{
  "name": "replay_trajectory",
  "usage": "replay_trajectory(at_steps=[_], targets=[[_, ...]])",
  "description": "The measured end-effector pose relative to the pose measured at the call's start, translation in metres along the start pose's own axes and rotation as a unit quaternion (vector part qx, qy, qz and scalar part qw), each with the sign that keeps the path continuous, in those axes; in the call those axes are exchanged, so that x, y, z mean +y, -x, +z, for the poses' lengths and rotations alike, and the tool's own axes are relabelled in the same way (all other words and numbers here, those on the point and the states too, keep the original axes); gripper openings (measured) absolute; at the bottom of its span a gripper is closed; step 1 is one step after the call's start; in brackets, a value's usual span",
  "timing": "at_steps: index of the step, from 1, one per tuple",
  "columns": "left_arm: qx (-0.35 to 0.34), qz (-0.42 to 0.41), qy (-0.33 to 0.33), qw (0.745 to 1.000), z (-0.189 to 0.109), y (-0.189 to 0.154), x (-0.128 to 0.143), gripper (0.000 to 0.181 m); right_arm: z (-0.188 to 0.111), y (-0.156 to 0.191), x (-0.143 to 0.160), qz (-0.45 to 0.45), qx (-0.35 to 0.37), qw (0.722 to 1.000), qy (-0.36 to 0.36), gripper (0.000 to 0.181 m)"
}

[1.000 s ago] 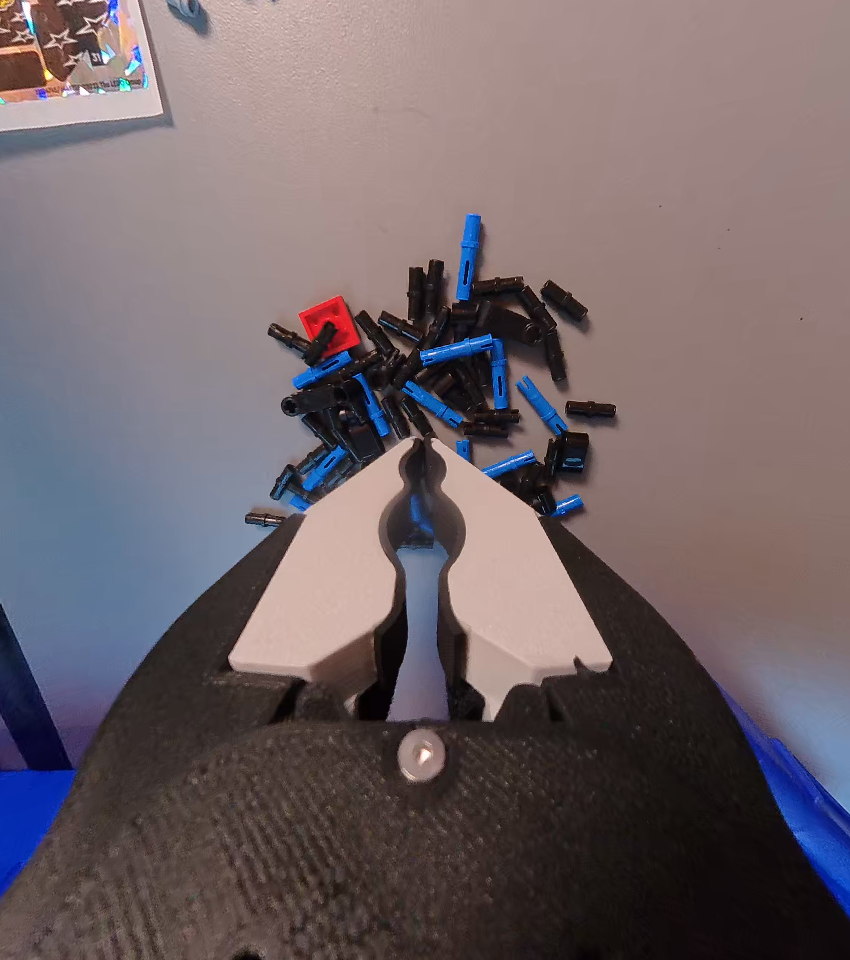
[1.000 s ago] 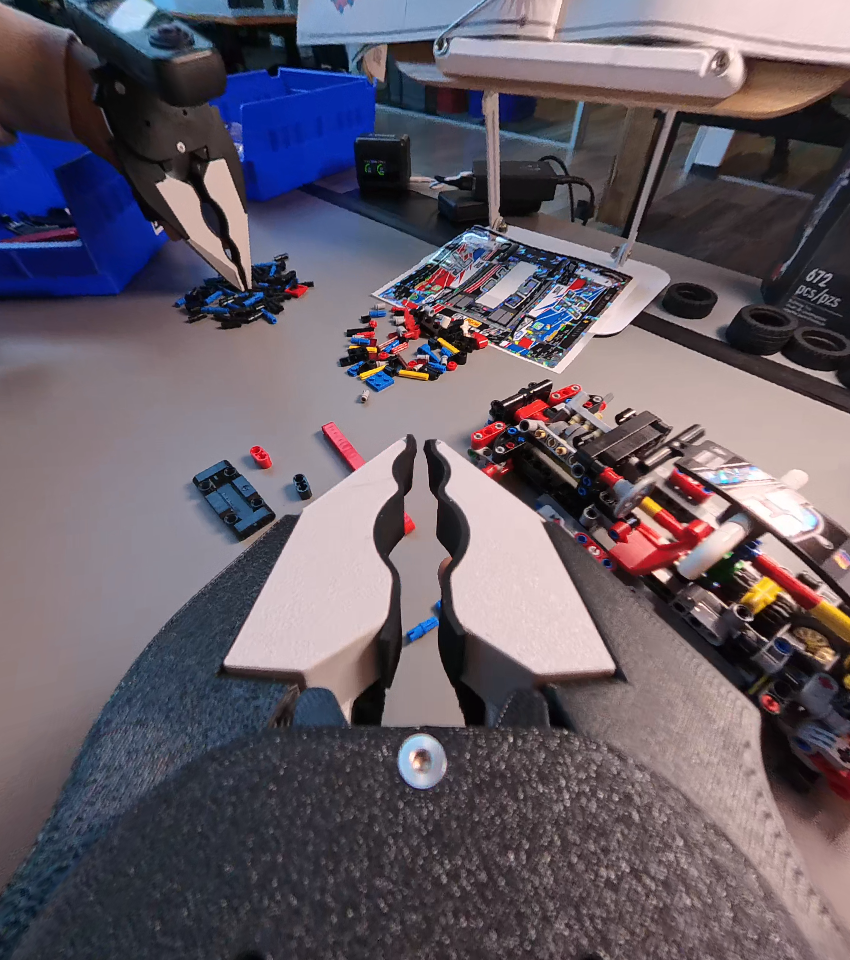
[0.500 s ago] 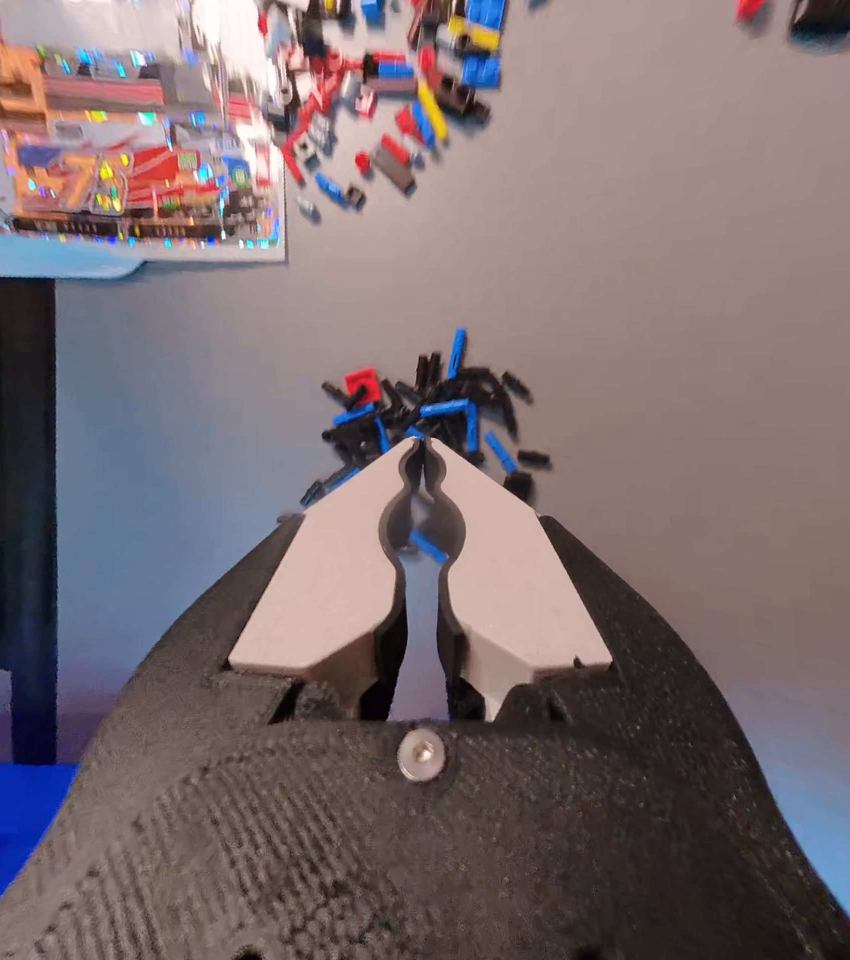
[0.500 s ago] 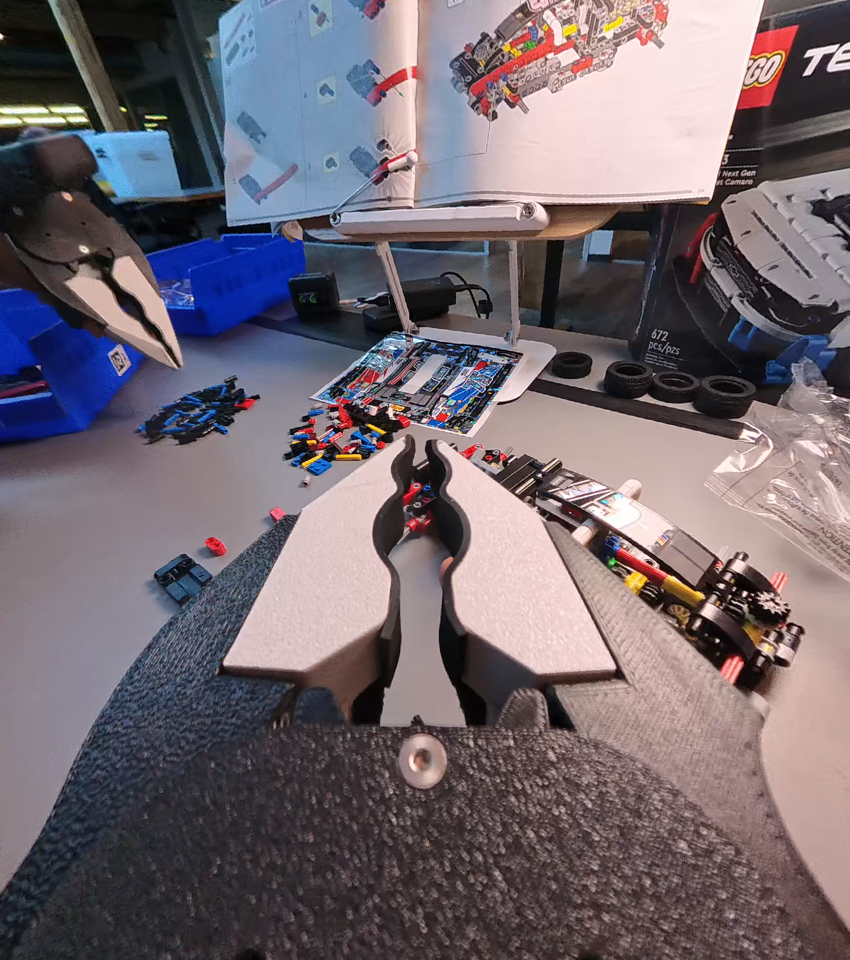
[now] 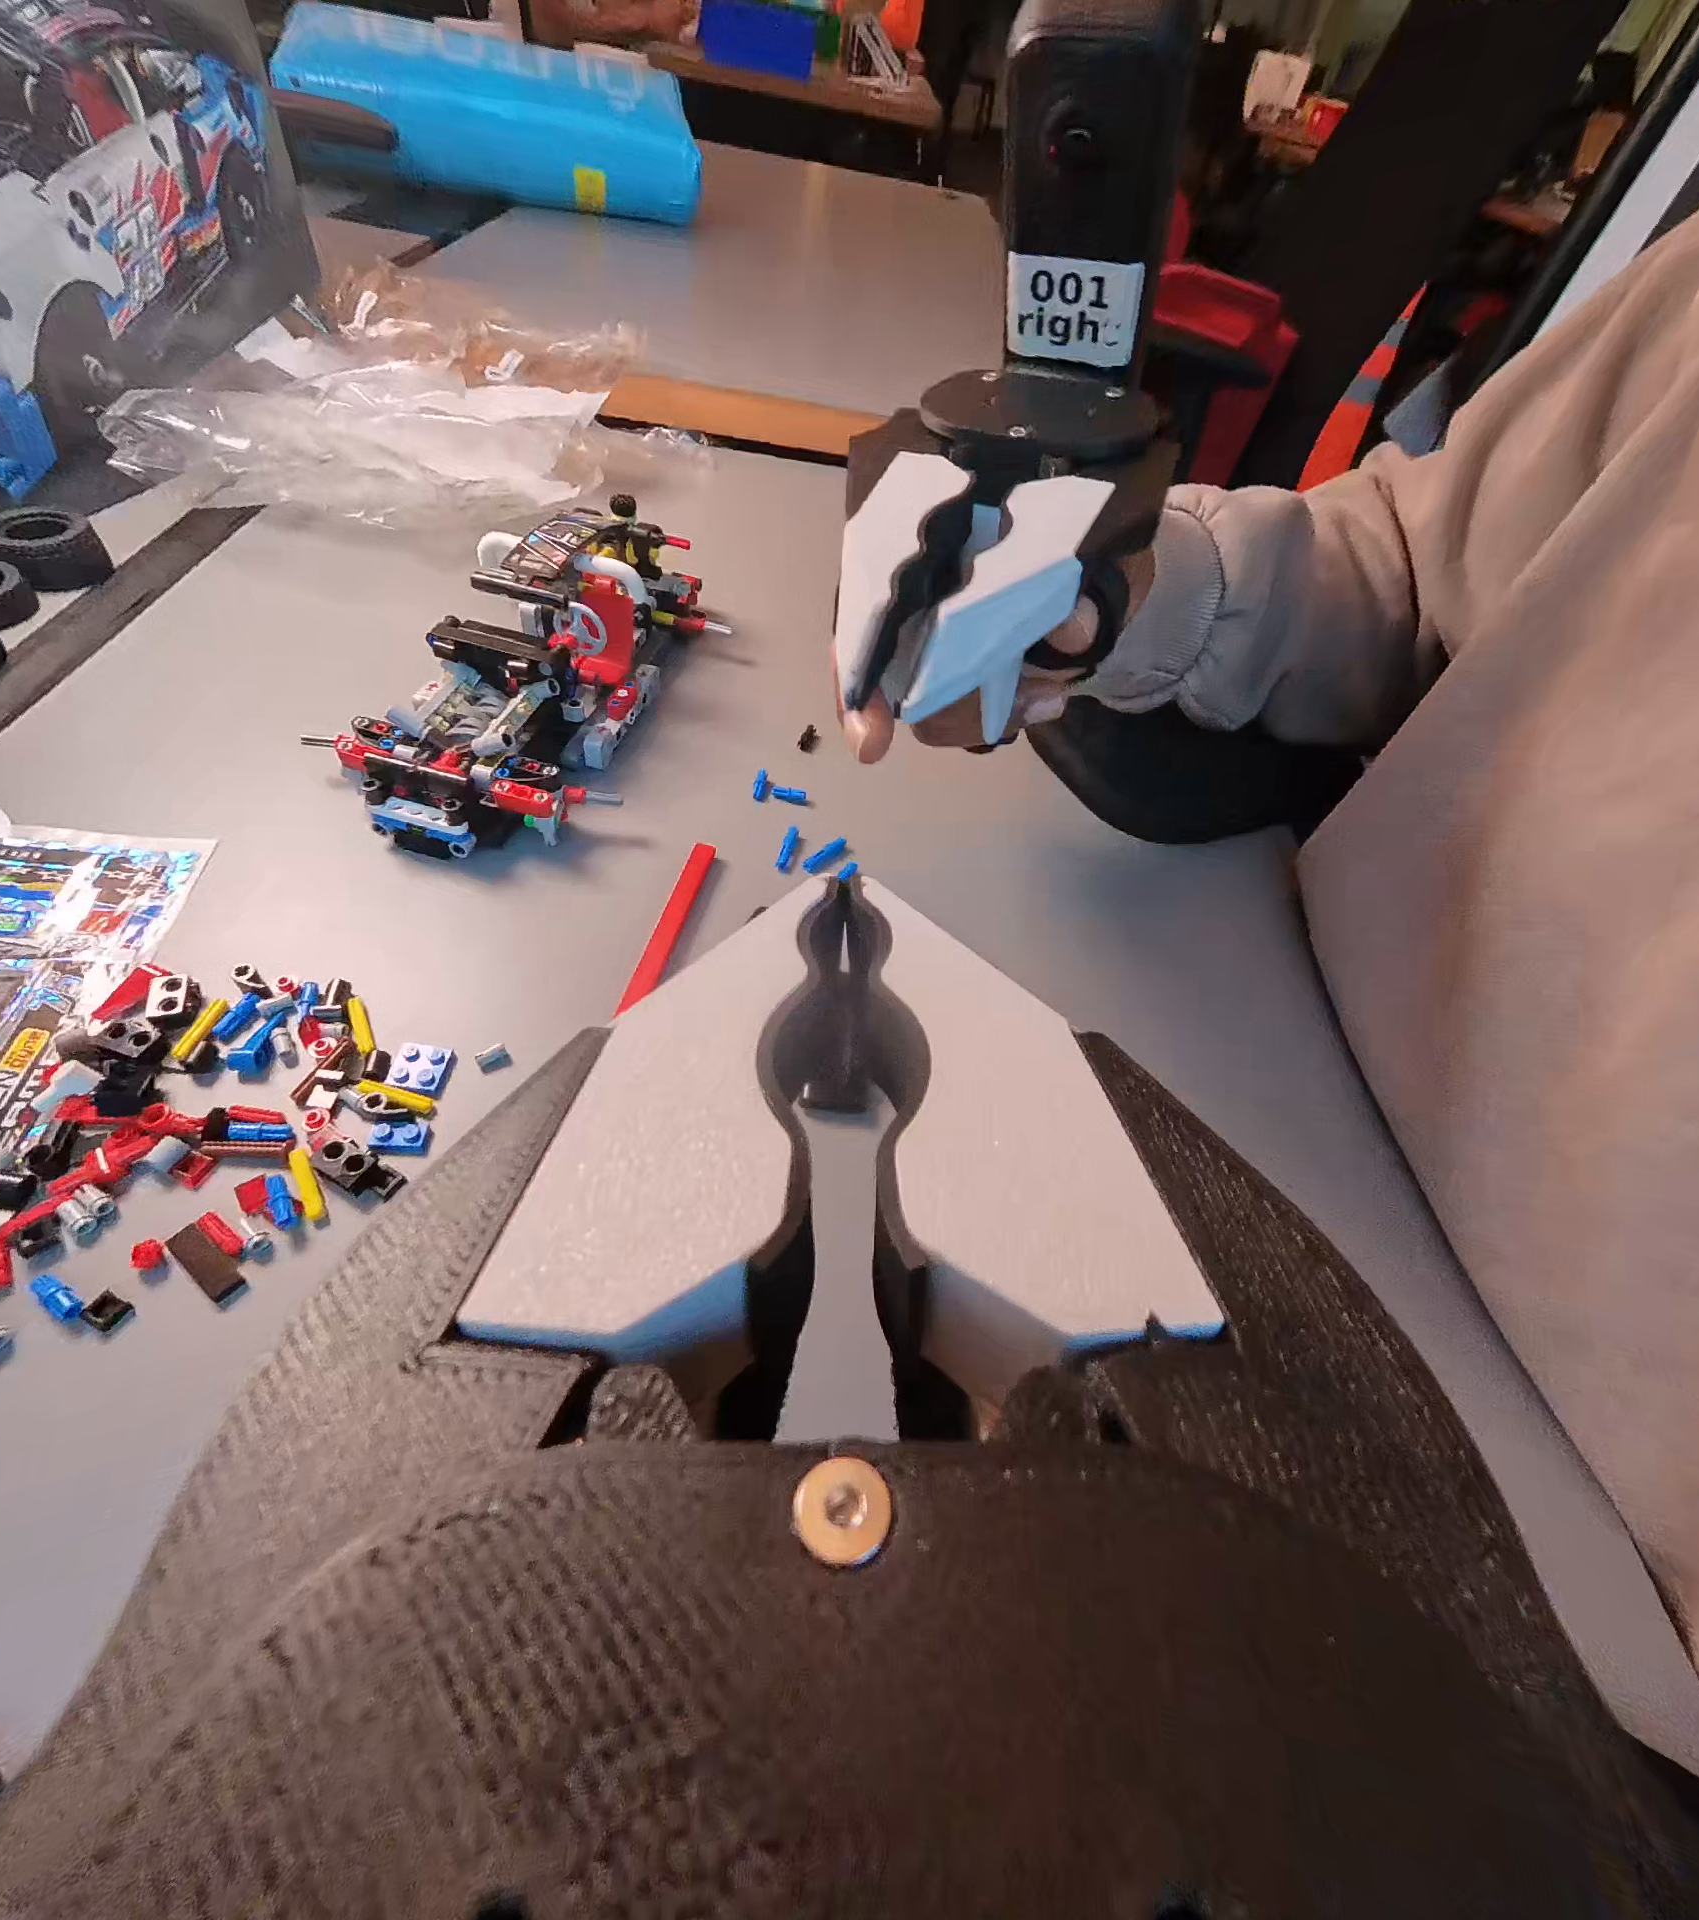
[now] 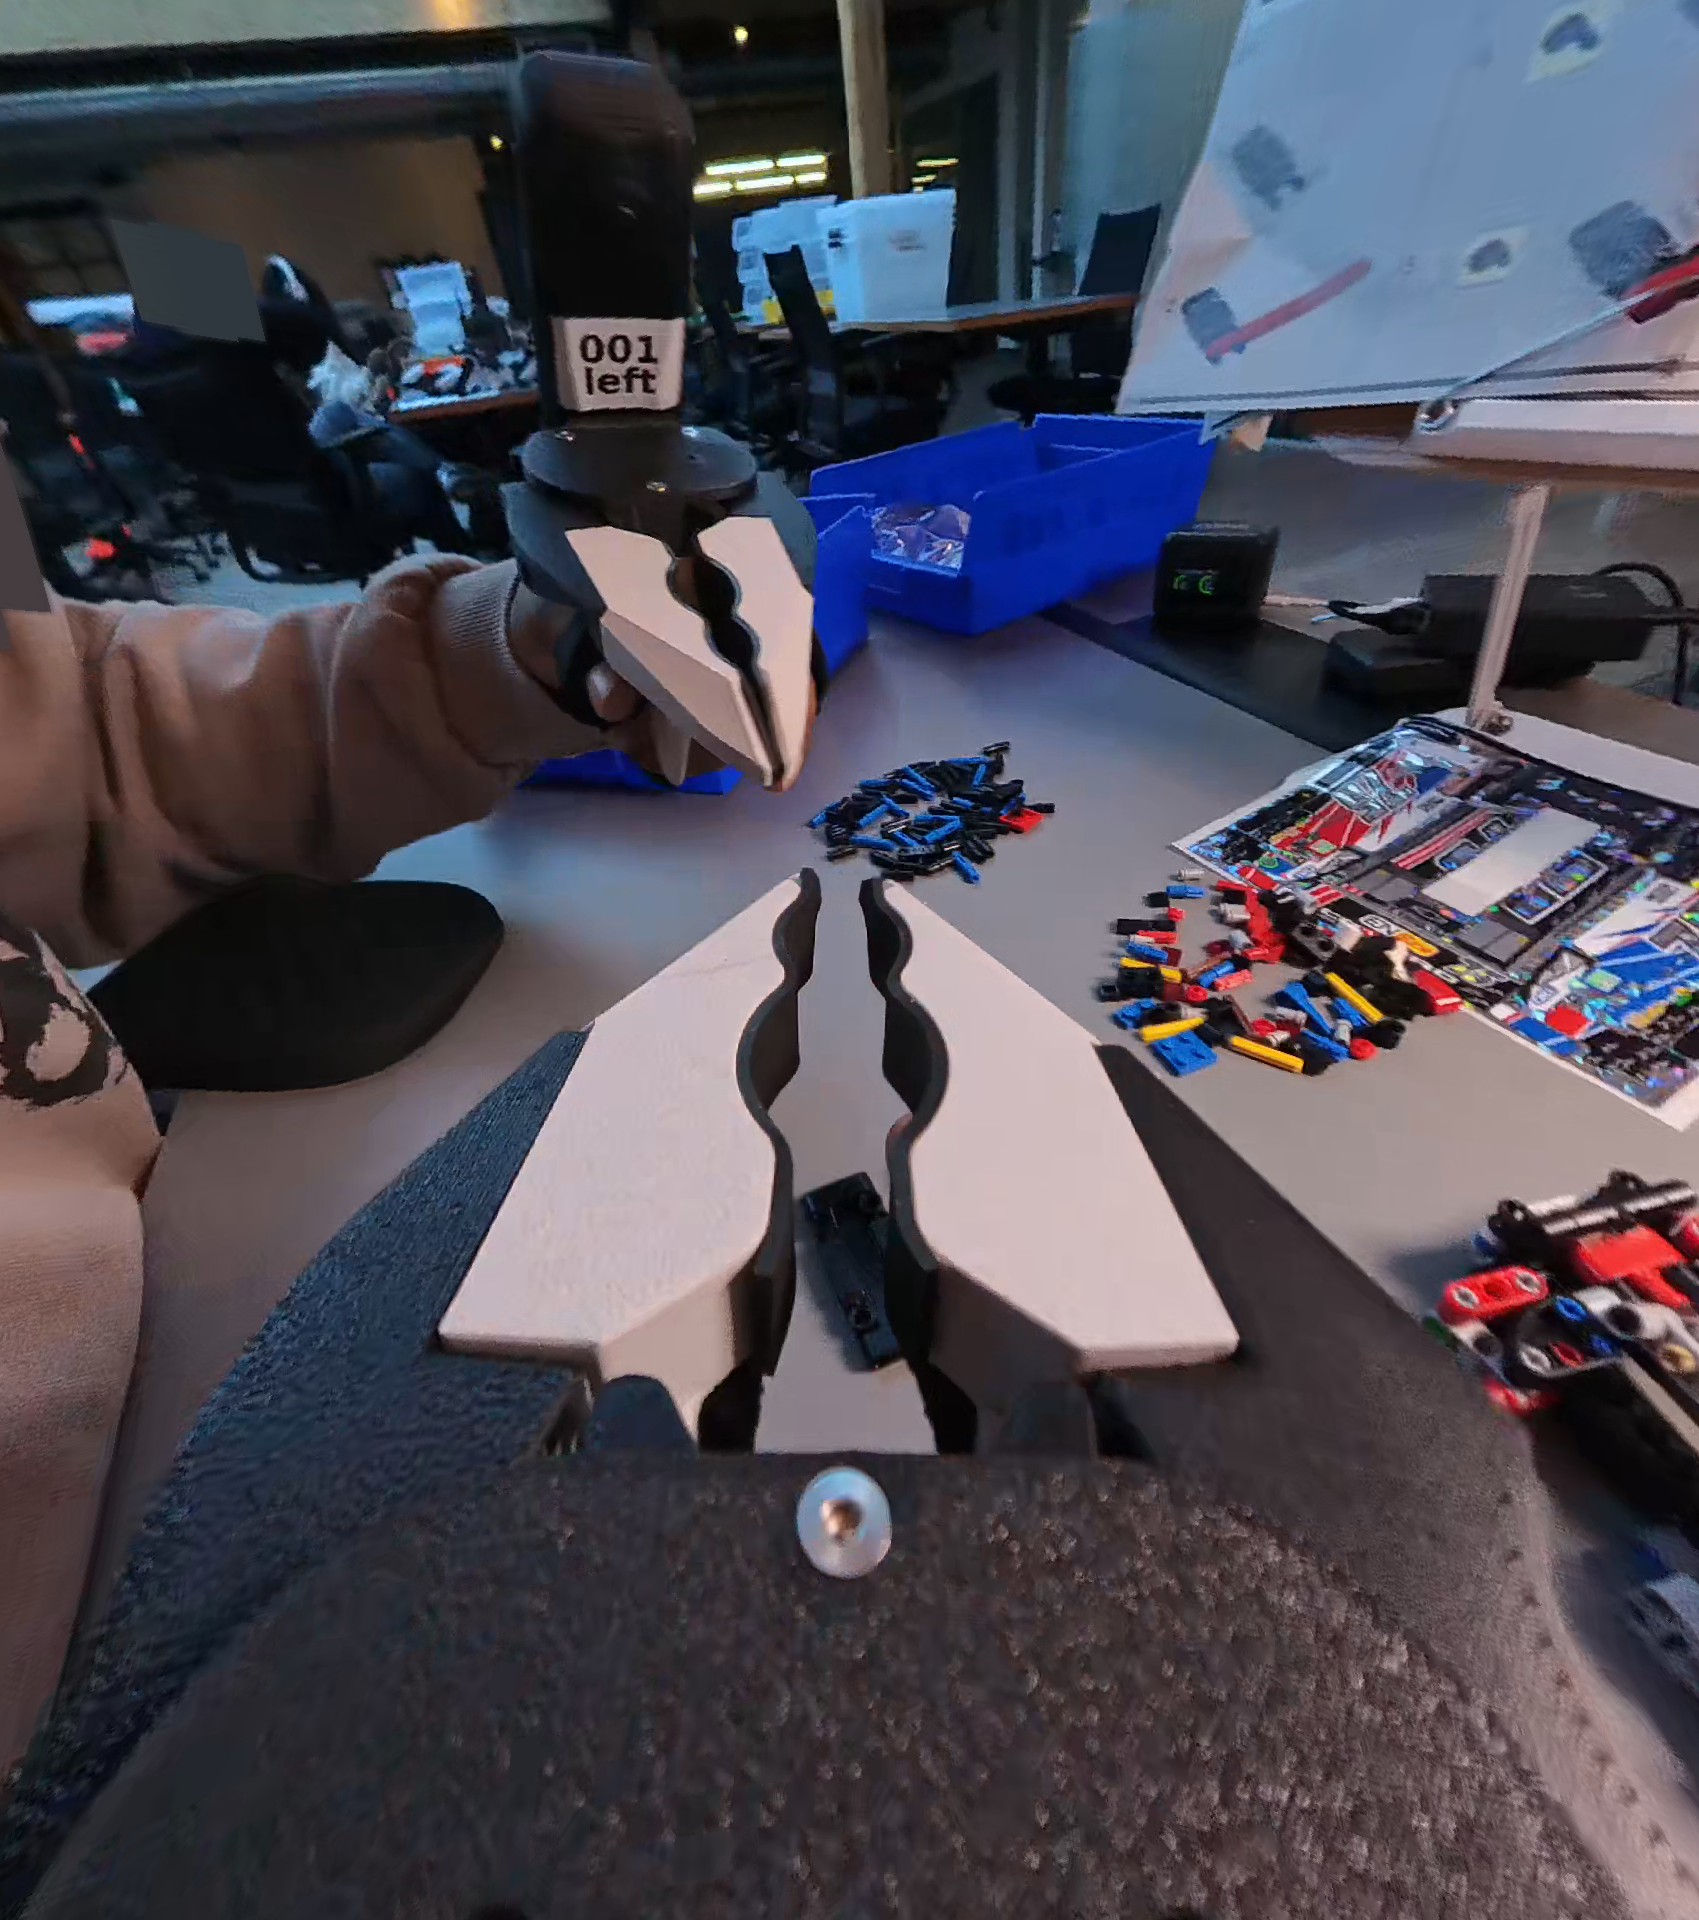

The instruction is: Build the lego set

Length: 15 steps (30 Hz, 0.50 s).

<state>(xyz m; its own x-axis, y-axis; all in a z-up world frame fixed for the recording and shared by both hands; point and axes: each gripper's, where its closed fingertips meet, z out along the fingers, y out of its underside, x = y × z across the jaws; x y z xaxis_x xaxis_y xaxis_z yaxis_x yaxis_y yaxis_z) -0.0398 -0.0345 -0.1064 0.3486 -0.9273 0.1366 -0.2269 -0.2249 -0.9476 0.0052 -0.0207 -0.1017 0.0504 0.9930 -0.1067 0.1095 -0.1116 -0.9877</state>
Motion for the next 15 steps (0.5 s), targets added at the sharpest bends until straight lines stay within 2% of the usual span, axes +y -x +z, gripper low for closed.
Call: replay_trajectory(at_steps=[2, 4, 7, 10, 15], targets=[[-0.041, -0.001, 0.007, 0.999, -0.004, 0.012, 0.005, 0.000, 0.008, 0.008, 0.000, -0.029, -0.001, 1.000, 0.011, 0.007], [-0.149, -0.001, 0.050, 0.988, -0.025, 0.047, 0.018, 0.000, 0.009, 0.012, 0.003, -0.052, 0.004, 0.998, 0.020, 0.007], [-0.297, -0.001, 0.184, 0.937, -0.082, 0.100, 0.048, 0.012, 0.006, 0.009, 0.011, -0.052, 0.014, 0.998, 0.029, 0.007], [-0.311, -0.055, 0.287, 0.905, -0.119, 0.122, 0.078, 0.022, 0.006, 0.003, 0.018, -0.032, 0.020, 0.999, 0.030, 0.006], [-0.250, -0.065, 0.455, 0.852, -0.135, 0.129, 0.126, 0.020, 0.007, 0.001, 0.022, -0.028, 0.020, 0.999, 0.034, 0.006]])
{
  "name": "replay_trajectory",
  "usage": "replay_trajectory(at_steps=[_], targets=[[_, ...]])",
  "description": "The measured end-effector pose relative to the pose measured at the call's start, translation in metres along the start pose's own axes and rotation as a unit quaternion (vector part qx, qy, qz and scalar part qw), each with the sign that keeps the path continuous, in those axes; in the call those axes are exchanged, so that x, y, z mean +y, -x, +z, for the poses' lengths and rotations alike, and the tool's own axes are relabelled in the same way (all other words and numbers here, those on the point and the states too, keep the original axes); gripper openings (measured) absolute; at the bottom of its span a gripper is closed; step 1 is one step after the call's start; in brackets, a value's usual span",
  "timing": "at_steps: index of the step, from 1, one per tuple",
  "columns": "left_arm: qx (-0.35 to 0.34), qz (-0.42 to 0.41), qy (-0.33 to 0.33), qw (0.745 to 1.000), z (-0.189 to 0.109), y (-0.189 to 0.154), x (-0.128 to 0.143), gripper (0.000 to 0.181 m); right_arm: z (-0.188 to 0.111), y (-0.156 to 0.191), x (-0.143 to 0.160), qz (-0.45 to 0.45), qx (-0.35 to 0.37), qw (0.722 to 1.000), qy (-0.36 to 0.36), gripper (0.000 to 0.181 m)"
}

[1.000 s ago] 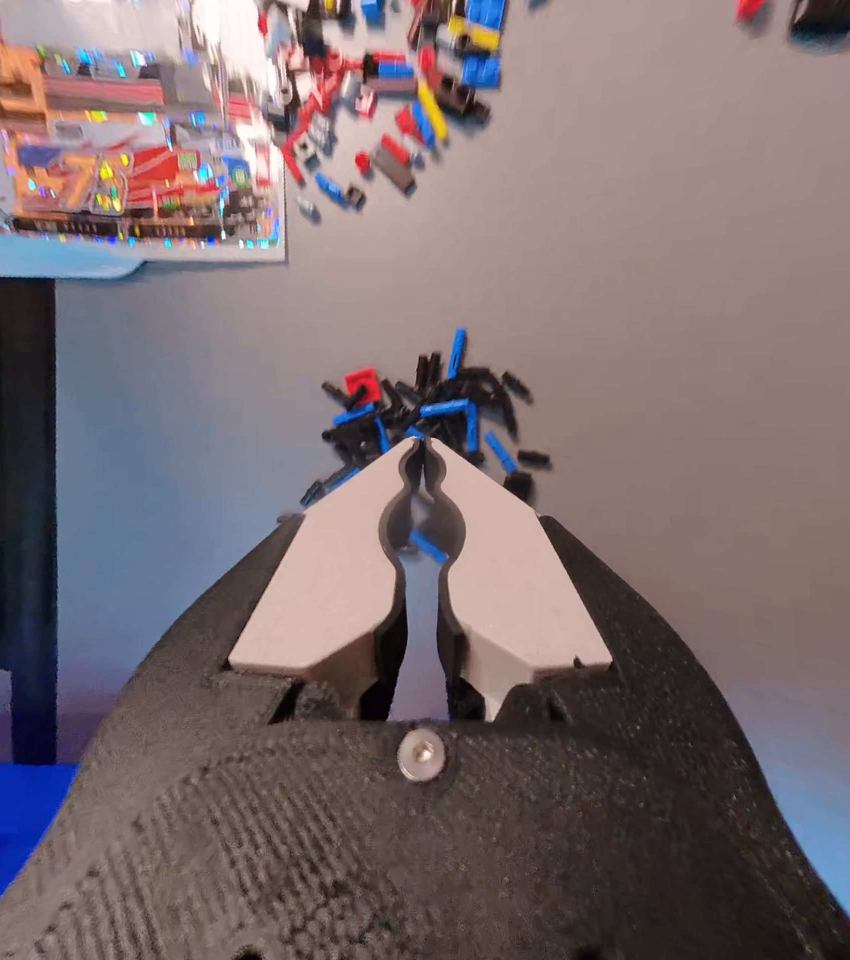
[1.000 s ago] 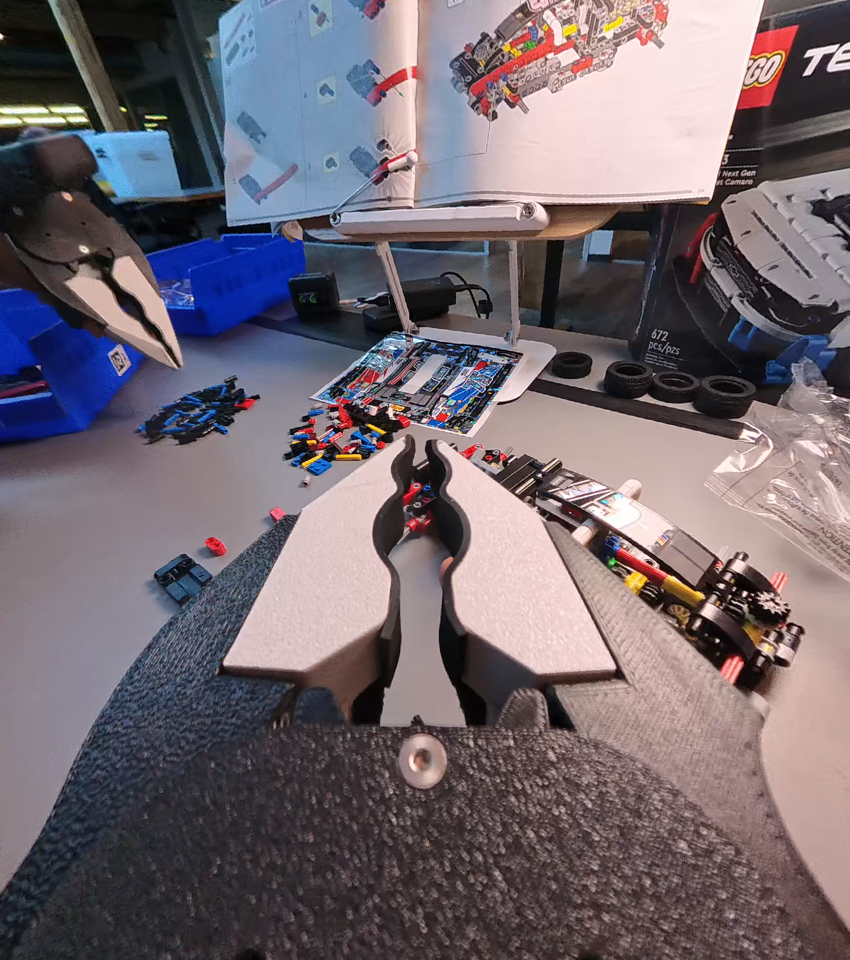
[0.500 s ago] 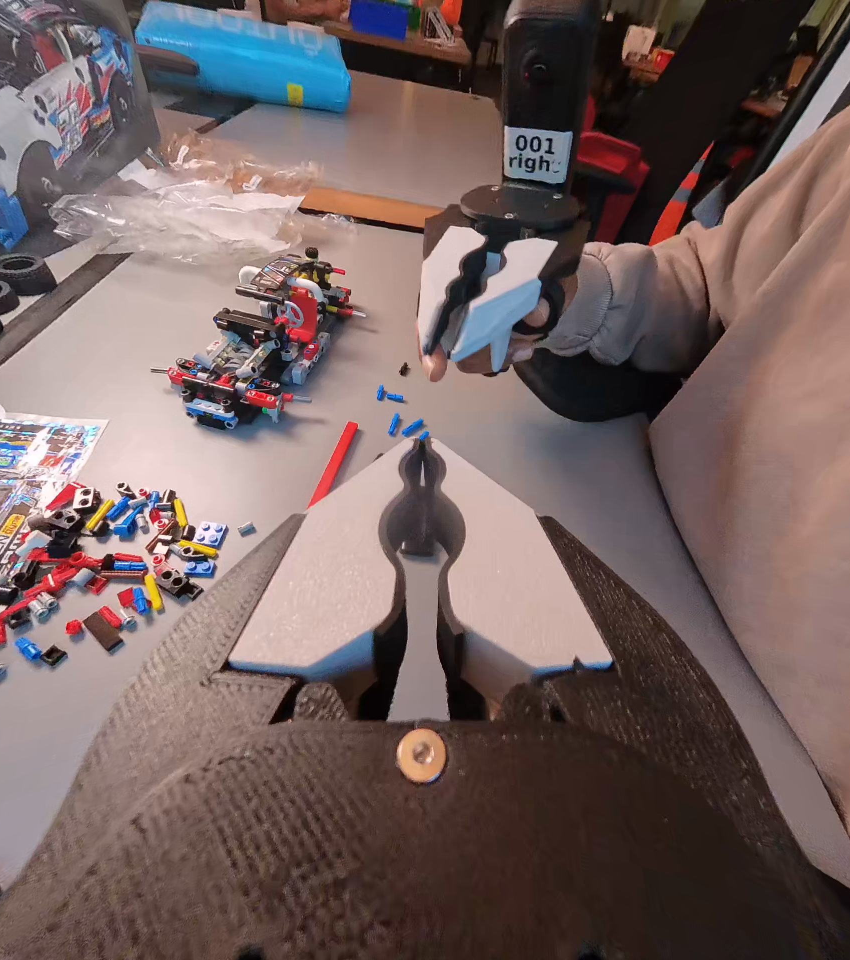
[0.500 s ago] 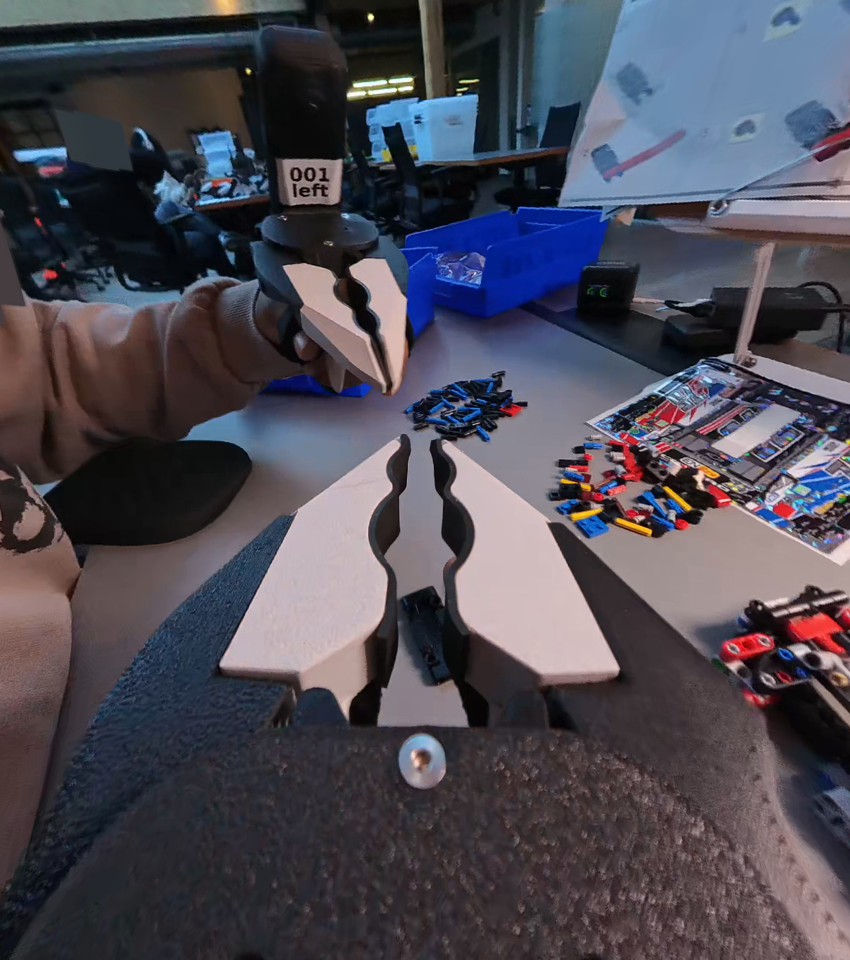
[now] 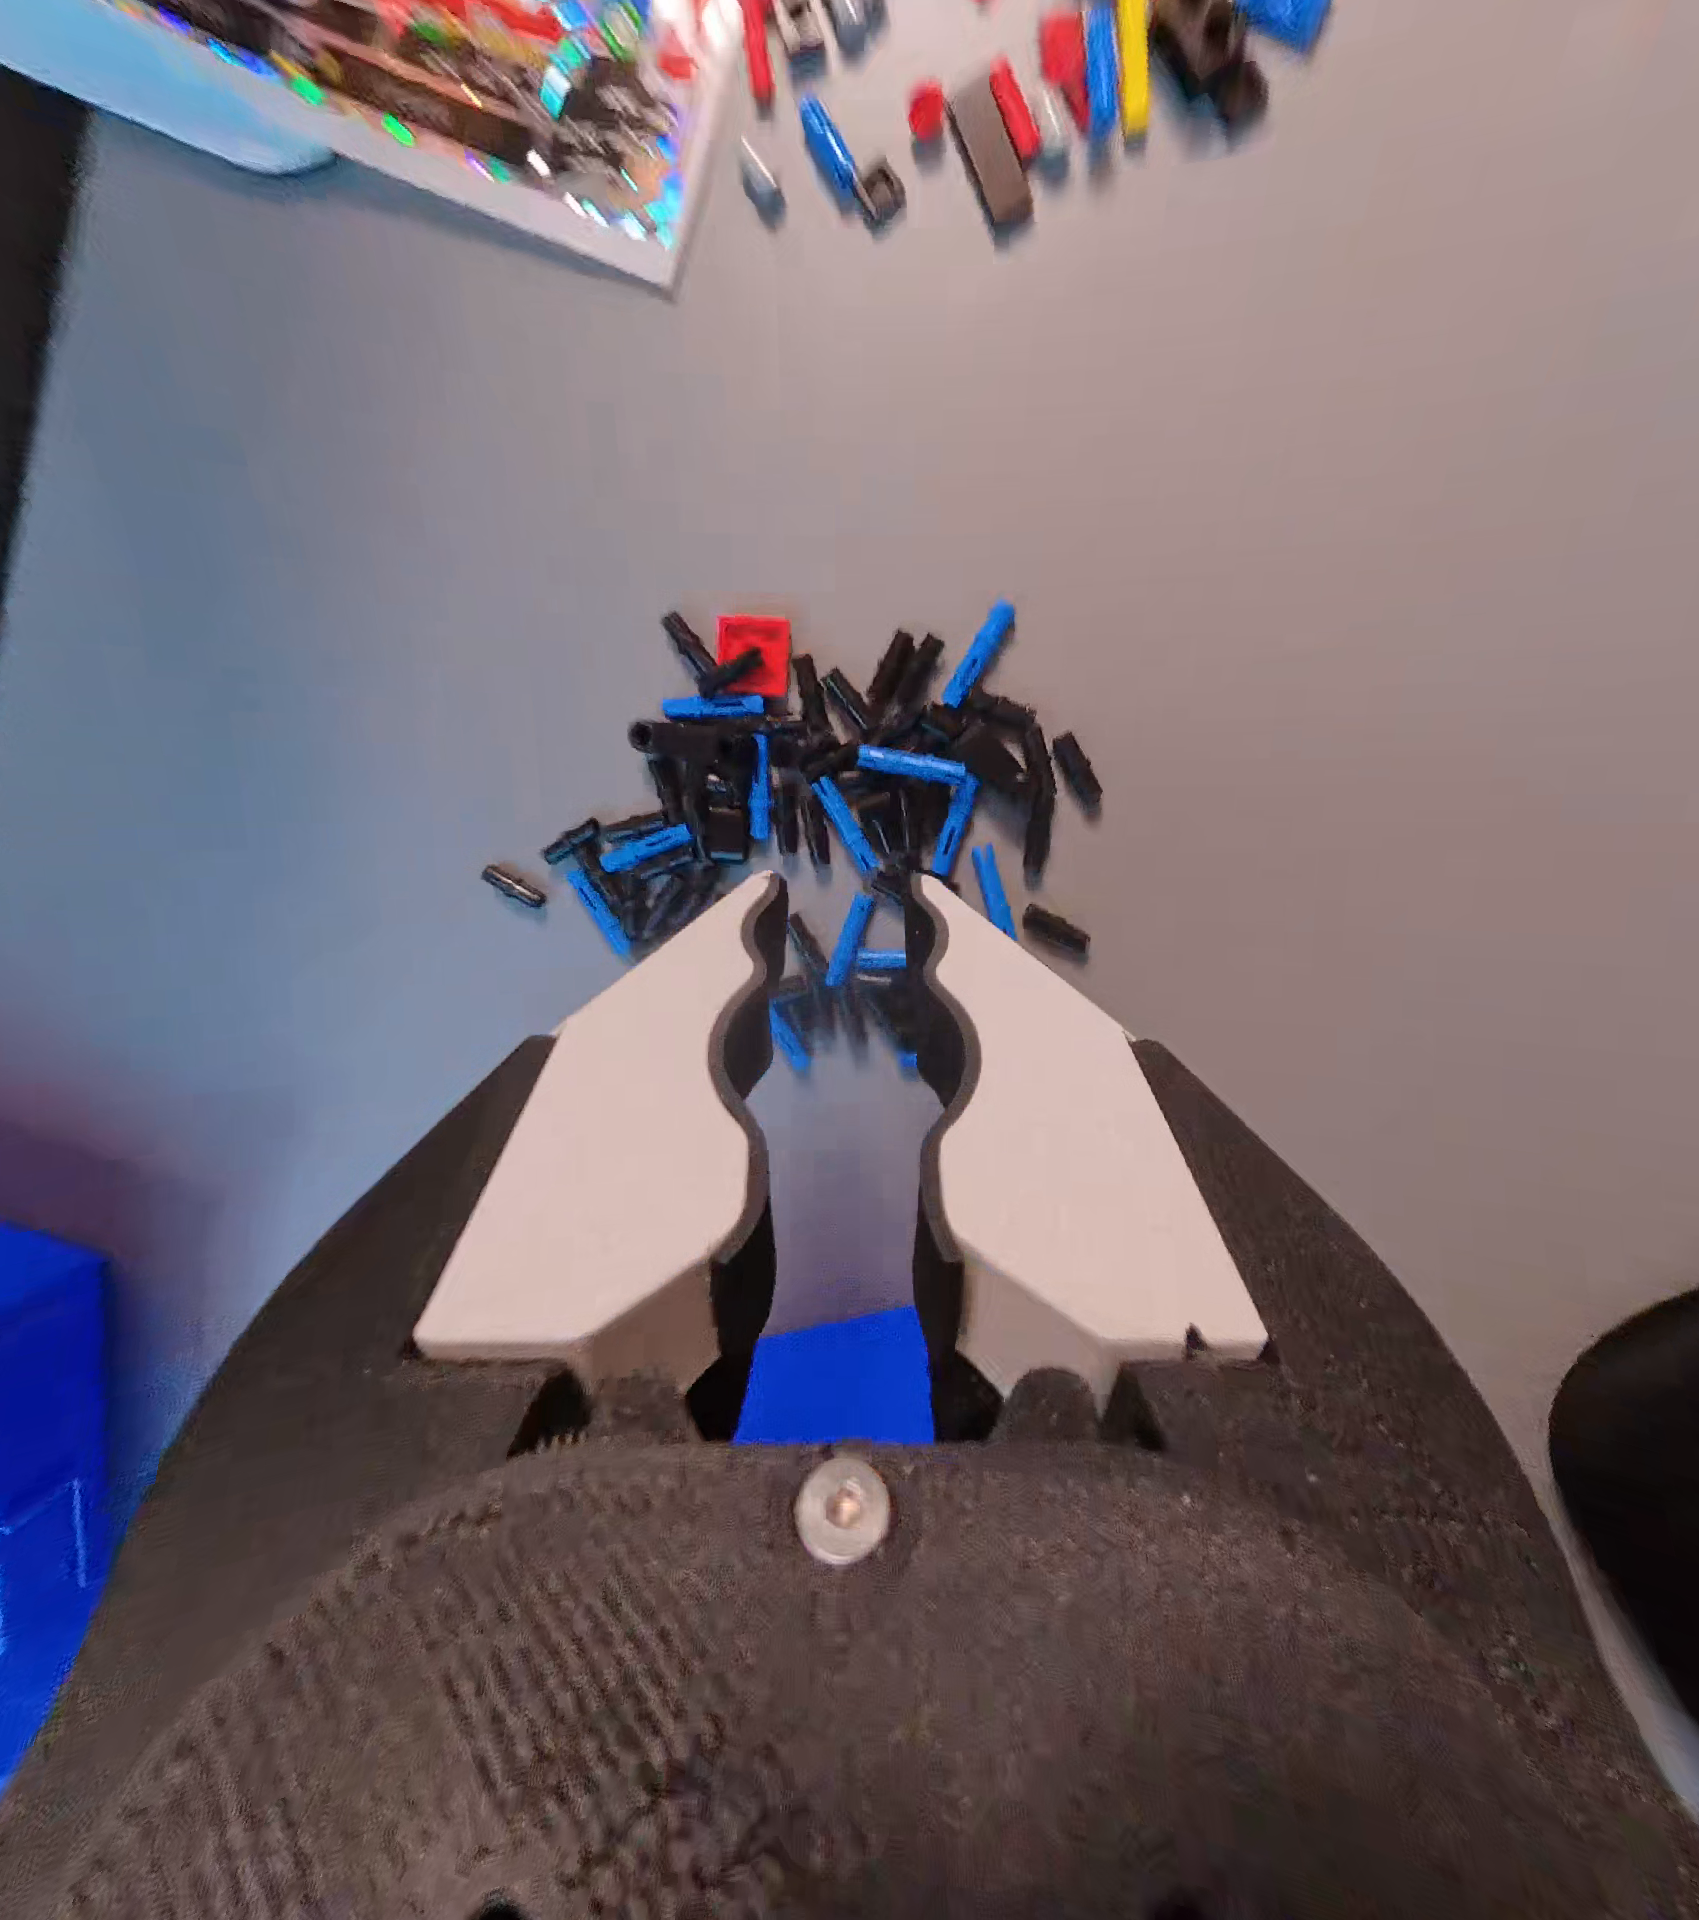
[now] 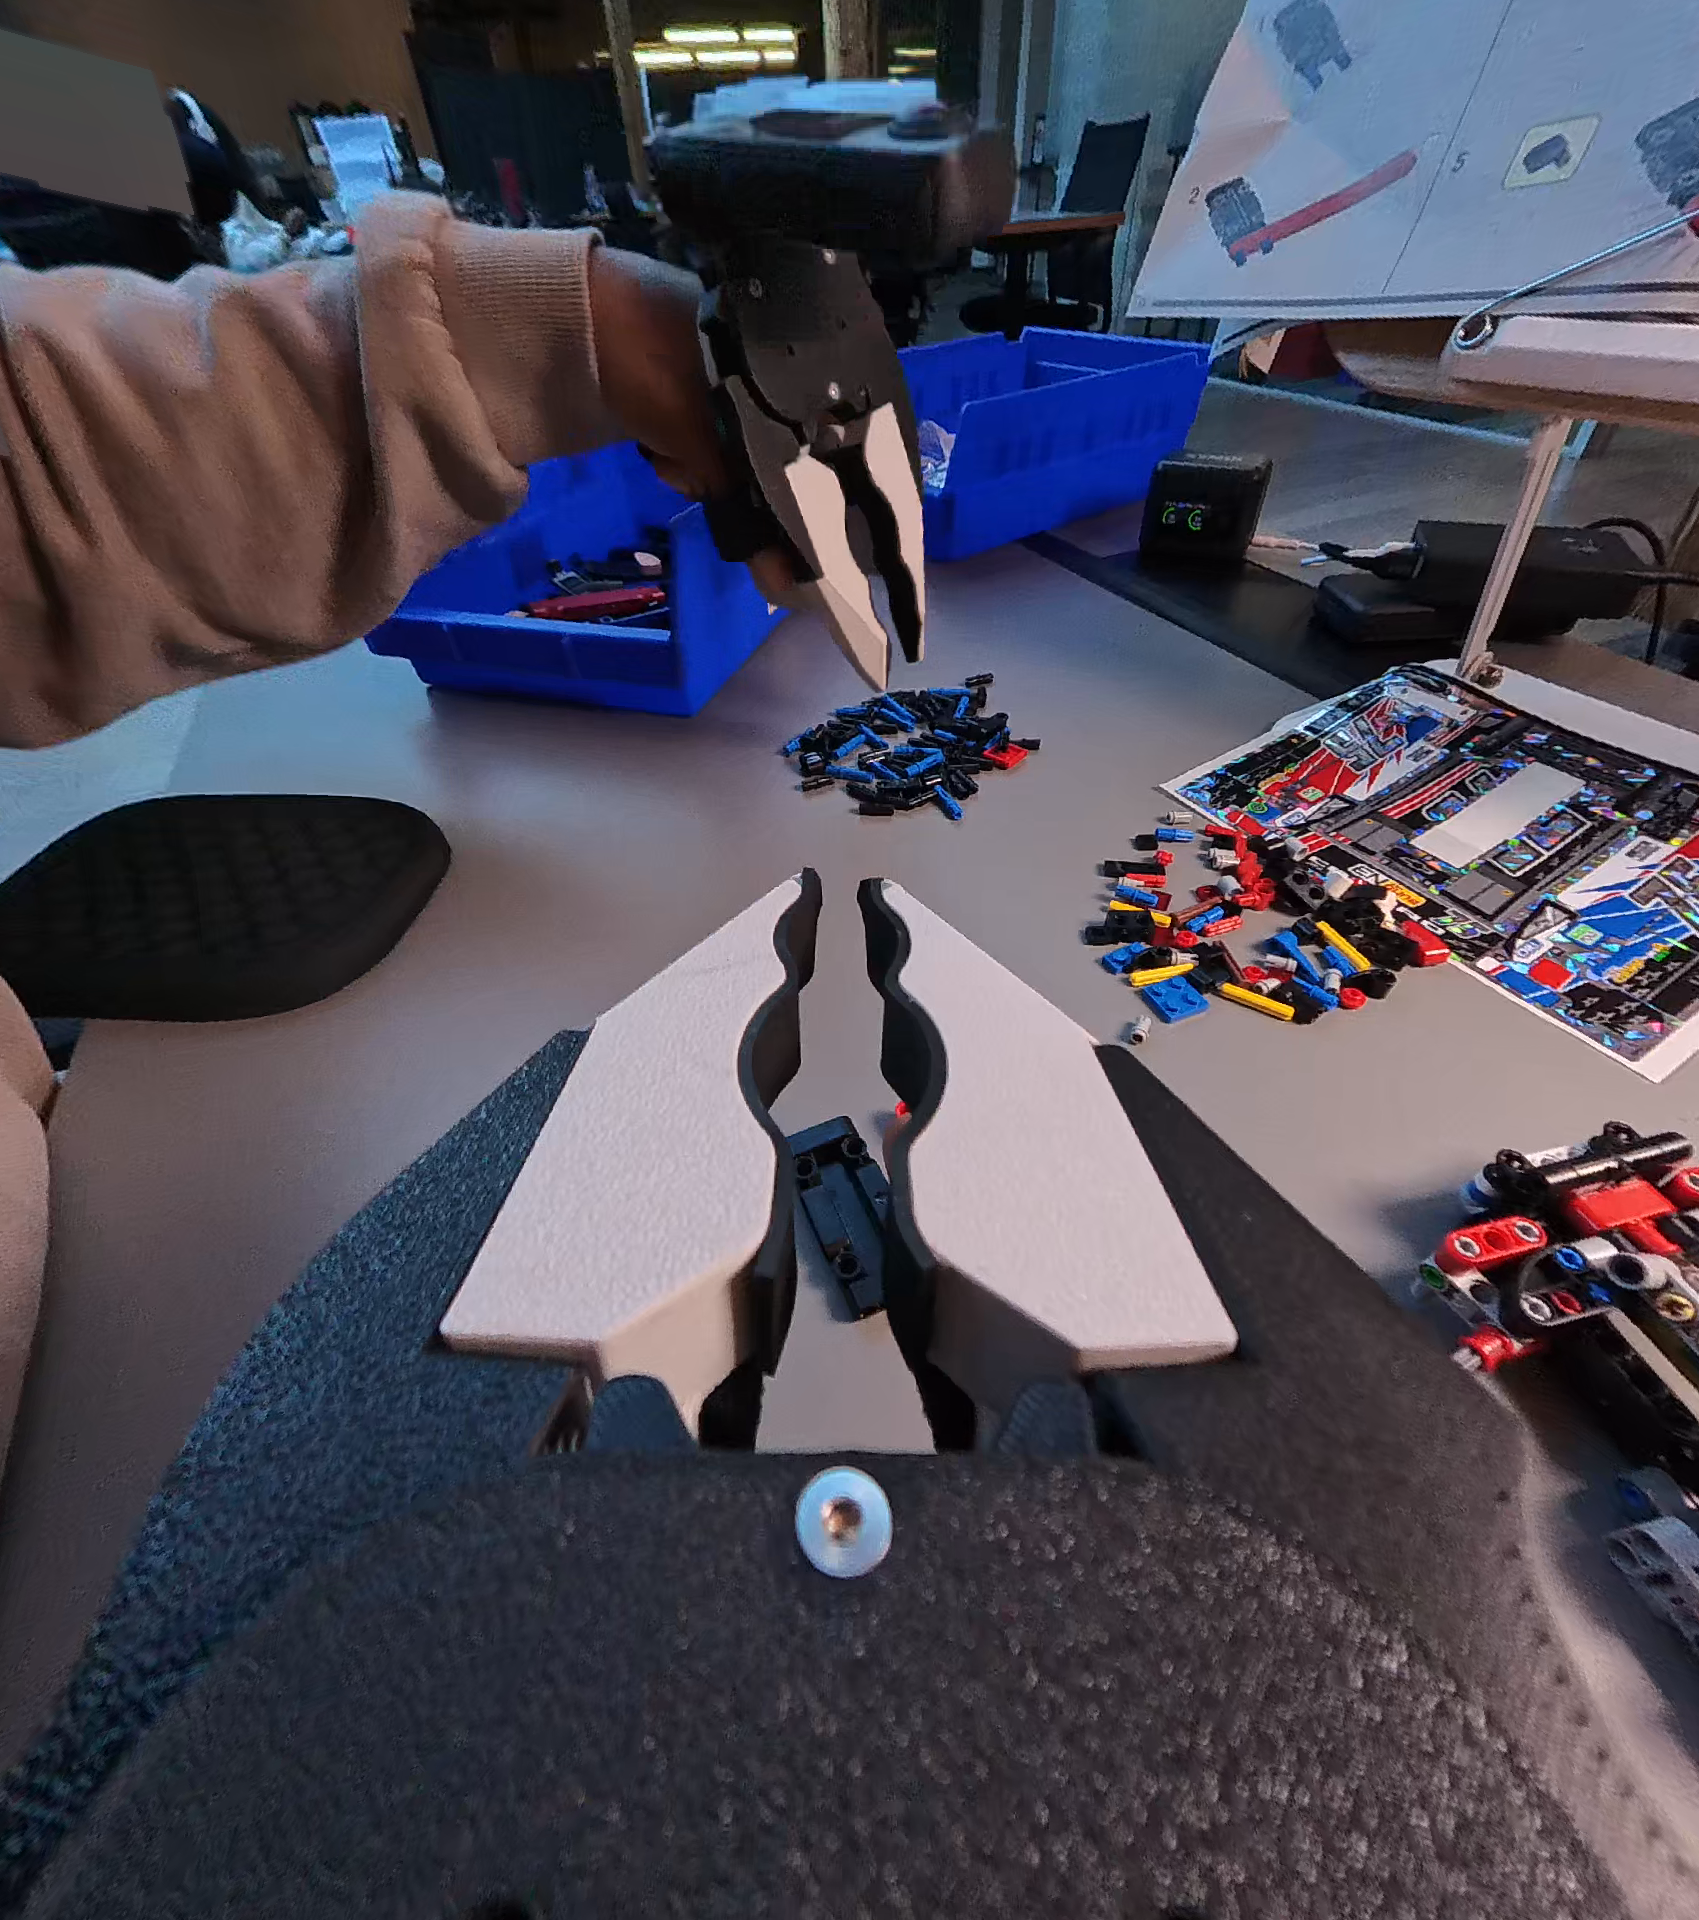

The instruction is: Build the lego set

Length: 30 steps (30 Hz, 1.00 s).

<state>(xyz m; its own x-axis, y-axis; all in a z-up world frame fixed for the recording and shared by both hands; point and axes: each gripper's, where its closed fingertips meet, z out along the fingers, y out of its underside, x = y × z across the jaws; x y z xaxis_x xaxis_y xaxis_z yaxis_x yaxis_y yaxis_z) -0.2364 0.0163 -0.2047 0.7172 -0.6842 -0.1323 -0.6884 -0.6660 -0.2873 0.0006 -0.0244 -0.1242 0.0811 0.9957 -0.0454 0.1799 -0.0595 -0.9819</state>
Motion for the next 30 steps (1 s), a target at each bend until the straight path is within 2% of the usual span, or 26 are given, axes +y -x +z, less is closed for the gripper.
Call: replay_trajectory(at_steps=[3, 9, 18, 21, 30], targets=[[0.028, 0.035, 0.077, 0.996, 0.019, -0.002, 0.015, 0.018, -0.001, -0.002, 0.002, 0.004, 0.001, 1.000, 0.001, 0.006], [0.059, 0.112, 0.115, 0.985, 0.034, -0.011, 0.022, 0.021, -0.006, -0.008, 0.005, 0.013, 0.010, 1.000, 0.000, 0.006], [0.082, 0.136, 0.102, 0.982, 0.033, -0.019, 0.024, 0.011, -0.006, -0.014, 0.010, 0.028, 0.008, 1.000, 0.004, 0.006], [0.091, 0.134, 0.099, 0.982, 0.033, -0.021, 0.025, 0.000, -0.005, -0.014, 0.012, 0.028, 0.009, 1.000, 0.007, 0.006], [0.096, 0.122, 0.076, 0.985, 0.029, -0.018, 0.022, 0.000, -0.005, -0.014, 0.013, 0.029, 0.009, 0.999, 0.009, 0.006]])
